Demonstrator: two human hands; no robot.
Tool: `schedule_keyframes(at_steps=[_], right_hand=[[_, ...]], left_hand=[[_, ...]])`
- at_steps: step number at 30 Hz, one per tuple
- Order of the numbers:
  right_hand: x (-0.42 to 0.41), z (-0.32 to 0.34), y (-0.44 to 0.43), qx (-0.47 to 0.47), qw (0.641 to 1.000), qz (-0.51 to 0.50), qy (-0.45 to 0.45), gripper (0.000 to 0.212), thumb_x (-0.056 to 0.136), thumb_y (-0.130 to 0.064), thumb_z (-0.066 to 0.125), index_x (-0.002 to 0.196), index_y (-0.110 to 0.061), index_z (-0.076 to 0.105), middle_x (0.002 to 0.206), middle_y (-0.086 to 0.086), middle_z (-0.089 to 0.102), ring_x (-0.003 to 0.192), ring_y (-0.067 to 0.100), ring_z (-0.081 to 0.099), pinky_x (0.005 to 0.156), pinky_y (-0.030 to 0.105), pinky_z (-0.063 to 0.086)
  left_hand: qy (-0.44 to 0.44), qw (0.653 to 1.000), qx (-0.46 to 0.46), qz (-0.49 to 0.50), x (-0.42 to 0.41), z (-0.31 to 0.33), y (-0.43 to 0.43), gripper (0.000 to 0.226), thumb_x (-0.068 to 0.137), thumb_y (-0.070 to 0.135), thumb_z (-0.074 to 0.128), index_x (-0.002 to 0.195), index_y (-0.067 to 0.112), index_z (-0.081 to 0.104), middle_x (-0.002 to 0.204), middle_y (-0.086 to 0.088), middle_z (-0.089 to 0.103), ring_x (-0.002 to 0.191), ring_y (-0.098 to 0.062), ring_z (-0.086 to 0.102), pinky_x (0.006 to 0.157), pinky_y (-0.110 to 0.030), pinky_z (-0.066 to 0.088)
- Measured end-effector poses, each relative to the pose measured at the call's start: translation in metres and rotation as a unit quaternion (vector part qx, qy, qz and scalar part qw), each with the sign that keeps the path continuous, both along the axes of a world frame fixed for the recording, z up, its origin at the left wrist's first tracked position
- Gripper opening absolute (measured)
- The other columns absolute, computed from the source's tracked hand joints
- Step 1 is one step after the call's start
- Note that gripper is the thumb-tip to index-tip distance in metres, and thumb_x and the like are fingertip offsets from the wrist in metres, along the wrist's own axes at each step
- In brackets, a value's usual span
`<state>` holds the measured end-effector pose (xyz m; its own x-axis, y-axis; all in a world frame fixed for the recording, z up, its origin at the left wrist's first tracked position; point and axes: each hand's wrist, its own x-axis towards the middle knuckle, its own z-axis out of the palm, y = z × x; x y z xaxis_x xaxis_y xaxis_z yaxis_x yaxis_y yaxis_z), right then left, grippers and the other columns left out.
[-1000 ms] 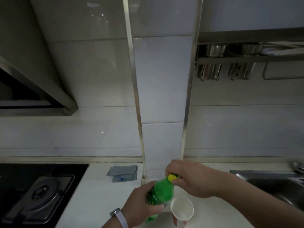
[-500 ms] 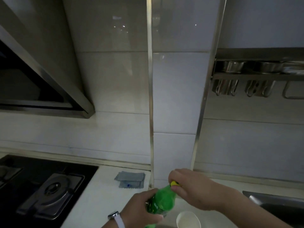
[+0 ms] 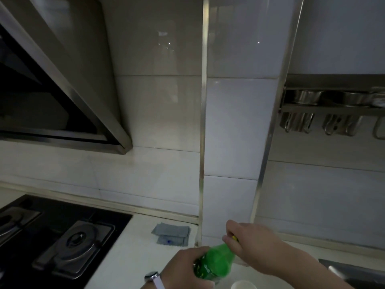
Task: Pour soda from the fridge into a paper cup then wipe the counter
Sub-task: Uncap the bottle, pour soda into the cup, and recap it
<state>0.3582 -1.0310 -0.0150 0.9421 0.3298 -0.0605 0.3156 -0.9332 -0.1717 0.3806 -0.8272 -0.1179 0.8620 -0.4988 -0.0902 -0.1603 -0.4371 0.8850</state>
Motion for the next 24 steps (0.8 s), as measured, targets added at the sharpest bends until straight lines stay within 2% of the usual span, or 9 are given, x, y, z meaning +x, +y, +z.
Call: schedule_keyframes(at_steps=[4,6,8,11,14,16,19,22,24], right_hand=[[-0.001,0.004,-0.01,-0.015,0.996,0.072,-0.045,0.028,0.102,-0.047,0.026,0.106,-0.026,0.044,0.103,-0.004,0.056,0.094,0.018,0.054,0.08,0.034,0.041],[-0.001,0.006,-0.015,-0.017,0.992,0.116,-0.055,0.032,0.099,-0.048,0.025,0.111,-0.028,0.047,0.109,-0.006,0.052,0.099,0.015,0.05,0.084,0.03,0.04],[0.0,0.003,-0.019,0.008,0.987,0.145,-0.063,0.023,0.1,-0.041,0.032,0.114,-0.03,0.047,0.112,-0.01,0.047,0.101,0.009,0.046,0.087,0.027,0.04],[0.001,-0.002,-0.02,0.086,0.992,0.057,-0.073,0.017,0.096,-0.042,0.046,0.112,-0.036,0.047,0.108,-0.019,0.046,0.091,0.003,0.048,0.082,0.027,0.045],[0.004,-0.002,-0.017,0.064,0.992,-0.09,-0.06,0.033,0.092,-0.063,0.042,0.098,-0.031,0.048,0.086,-0.009,0.058,0.075,0.013,0.055,0.073,0.035,0.051],[0.006,-0.005,-0.018,0.06,0.992,-0.106,-0.037,0.037,0.092,-0.065,0.041,0.093,-0.029,0.047,0.077,-0.004,0.057,0.073,0.017,0.057,0.071,0.037,0.051],[0.001,-0.008,-0.021,0.141,0.989,-0.038,-0.002,0.012,0.093,-0.044,0.049,0.102,-0.037,0.047,0.091,-0.012,0.052,0.082,0.014,0.056,0.075,0.034,0.05],[-0.003,-0.008,-0.022,0.169,0.985,-0.032,0.01,0.041,0.09,-0.043,0.054,0.128,-0.045,0.038,0.115,-0.02,0.043,0.093,0.004,0.055,0.083,0.029,0.049],[0.0,-0.008,-0.02,0.143,0.985,-0.094,-0.002,0.043,0.09,-0.06,0.05,0.127,-0.041,0.037,0.106,-0.017,0.049,0.085,0.005,0.055,0.075,0.03,0.047]], left_hand=[[-0.055,0.998,0.027,-0.035,0.007,0.007,0.003,0.048,0.073,0.034,0.078,0.118,0.043,0.064,0.109,0.017,0.071,0.101,0.005,0.064,0.097,-0.024,0.05],[-0.041,0.998,0.02,-0.049,0.013,0.009,0.004,0.052,0.072,0.03,0.082,0.12,0.04,0.064,0.108,0.017,0.072,0.1,0.002,0.066,0.093,-0.025,0.053],[-0.029,0.998,0.009,-0.056,0.017,0.009,0.005,0.055,0.072,0.026,0.084,0.121,0.041,0.064,0.111,0.018,0.072,0.105,-0.001,0.065,0.095,-0.025,0.052],[-0.037,0.998,0.006,-0.048,0.02,0.007,0.002,0.055,0.072,0.025,0.084,0.118,0.046,0.061,0.112,0.025,0.07,0.104,0.006,0.064,0.093,-0.017,0.05],[-0.049,0.998,0.006,-0.045,0.022,0.005,-0.002,0.054,0.072,0.026,0.084,0.116,0.048,0.06,0.108,0.026,0.071,0.099,0.007,0.065,0.086,-0.014,0.051],[-0.048,0.998,0.004,-0.046,0.023,0.004,-0.004,0.055,0.071,0.027,0.083,0.116,0.048,0.06,0.108,0.025,0.071,0.099,0.007,0.065,0.088,-0.017,0.053],[-0.044,0.998,-0.002,-0.052,0.026,0.0,-0.003,0.056,0.071,0.025,0.083,0.117,0.049,0.061,0.109,0.021,0.072,0.102,0.003,0.066,0.092,-0.025,0.055],[-0.036,0.998,0.003,-0.054,0.027,-0.005,-0.003,0.057,0.07,0.028,0.083,0.117,0.052,0.061,0.11,0.019,0.072,0.103,0.0,0.067,0.093,-0.029,0.055],[-0.034,0.998,0.008,-0.052,0.028,-0.009,-0.003,0.059,0.069,0.031,0.084,0.12,0.05,0.06,0.111,0.02,0.071,0.104,-0.001,0.066,0.094,-0.032,0.055]])
